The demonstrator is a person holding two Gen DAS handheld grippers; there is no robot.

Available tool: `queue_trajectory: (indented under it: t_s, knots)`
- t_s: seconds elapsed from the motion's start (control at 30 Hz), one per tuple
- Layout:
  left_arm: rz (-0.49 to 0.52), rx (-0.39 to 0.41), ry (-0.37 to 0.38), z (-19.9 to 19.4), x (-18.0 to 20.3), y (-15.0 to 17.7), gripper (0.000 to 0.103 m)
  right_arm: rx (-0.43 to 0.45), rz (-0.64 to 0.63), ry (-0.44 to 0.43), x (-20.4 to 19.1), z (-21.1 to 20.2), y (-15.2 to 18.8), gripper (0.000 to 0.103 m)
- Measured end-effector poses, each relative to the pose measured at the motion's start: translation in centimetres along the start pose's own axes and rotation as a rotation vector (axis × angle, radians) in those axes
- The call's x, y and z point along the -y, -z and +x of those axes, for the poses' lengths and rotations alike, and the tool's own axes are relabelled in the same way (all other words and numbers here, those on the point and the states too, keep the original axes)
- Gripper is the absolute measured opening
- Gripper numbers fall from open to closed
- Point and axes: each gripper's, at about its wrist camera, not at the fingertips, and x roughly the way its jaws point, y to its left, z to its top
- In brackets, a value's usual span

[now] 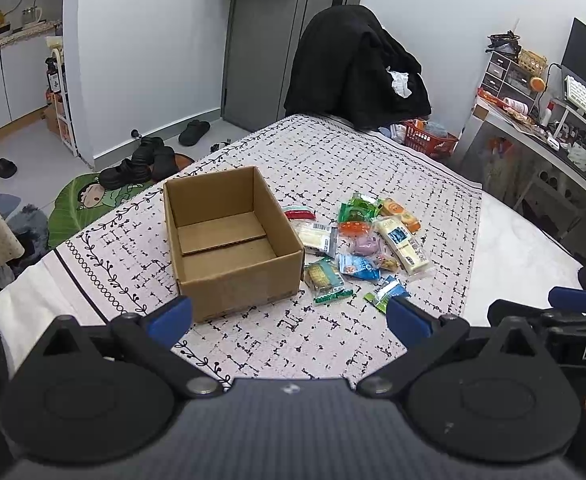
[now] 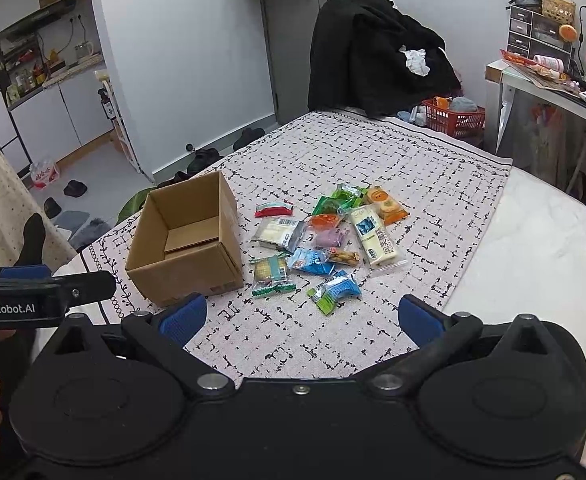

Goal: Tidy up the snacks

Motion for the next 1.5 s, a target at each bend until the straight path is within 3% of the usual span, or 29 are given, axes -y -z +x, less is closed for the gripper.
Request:
queue_trajectory:
  t_s: [0.9, 1.4, 1.5]
  knots:
    - [0.000, 0.004, -0.002, 0.5, 0.2, -0.4, 0.103, -0.001, 0.004, -0.009, 0.3, 0.2, -0.3, 0.103]
    - [0.048, -0.024, 0.019, 3.5, 2.0, -1.8, 0.103, 0.022, 0.004, -0.025, 2.3, 2.0, -0.6, 0.103]
    - [0.056, -0.027, 0.029, 4.4, 2.4, -2.1, 0.103, 0.021, 0.010, -0.036, 3.0, 2.7, -0.9, 0.097]
